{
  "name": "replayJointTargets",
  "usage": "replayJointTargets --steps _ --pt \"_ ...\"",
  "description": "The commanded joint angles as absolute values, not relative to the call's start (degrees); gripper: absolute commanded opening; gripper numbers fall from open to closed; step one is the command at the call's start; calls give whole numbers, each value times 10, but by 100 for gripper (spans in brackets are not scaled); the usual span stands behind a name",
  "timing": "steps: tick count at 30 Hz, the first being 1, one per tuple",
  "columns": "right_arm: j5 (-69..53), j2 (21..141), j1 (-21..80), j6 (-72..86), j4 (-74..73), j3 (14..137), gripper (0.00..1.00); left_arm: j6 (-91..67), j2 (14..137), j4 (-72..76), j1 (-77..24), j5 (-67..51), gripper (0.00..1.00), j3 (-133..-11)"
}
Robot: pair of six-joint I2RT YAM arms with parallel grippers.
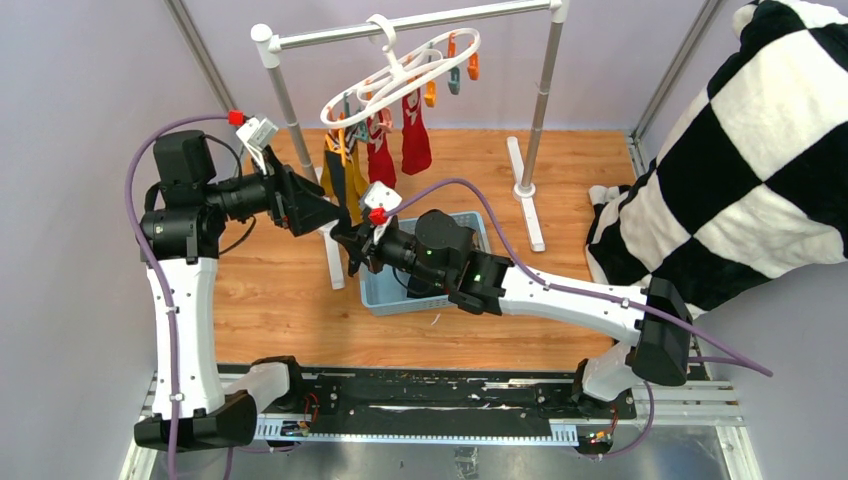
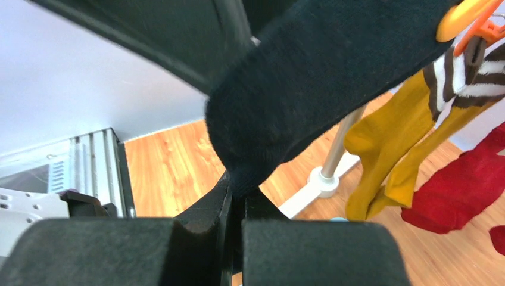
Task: Remove the socks clipped to the hanger
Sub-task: Remove the sock from the hanger.
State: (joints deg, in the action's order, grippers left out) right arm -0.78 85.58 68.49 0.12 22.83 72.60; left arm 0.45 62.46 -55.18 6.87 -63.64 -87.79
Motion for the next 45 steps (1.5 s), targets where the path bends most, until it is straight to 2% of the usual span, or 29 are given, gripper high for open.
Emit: replayJointTargets --steps 1,9,16,20,27,28,30,32,36,39,41,45 --pt "49 869 702 -42 182 751 2 -26 626 -545 62 -648 100 -904" --pt "56 864 702 -47 184 749 1 -4 608 -544 60 -672 100 -903" --pt "32 870 705 -37 186 761 1 -37 638 -520 33 -571 97 -885" --pt "21 872 709 -29 182 767 3 -88 643 -460 22 -542 86 -859" --pt "16 869 709 -20 178 768 14 -121 639 -414 8 -509 61 -835" --pt "14 869 709 -18 175 771 17 -121 640 -413 7 -508 55 -834" --pt "10 867 709 -8 175 771 25 -121 641 -413 6 -508 39 -831" --pt "-9 857 703 18 186 758 37 -120 640 -413 6 -507 25 -826" --pt "-73 833 678 57 188 746 55 -118 637 -413 6 -507 6 -817" --pt "-102 818 668 51 159 745 64 -116 635 -413 6 -506 0 -815" --pt "-127 801 653 64 153 732 70 -115 632 -413 6 -511 0 -814" --pt "-231 782 571 173 207 692 74 -114 626 -413 6 -535 0 -812"
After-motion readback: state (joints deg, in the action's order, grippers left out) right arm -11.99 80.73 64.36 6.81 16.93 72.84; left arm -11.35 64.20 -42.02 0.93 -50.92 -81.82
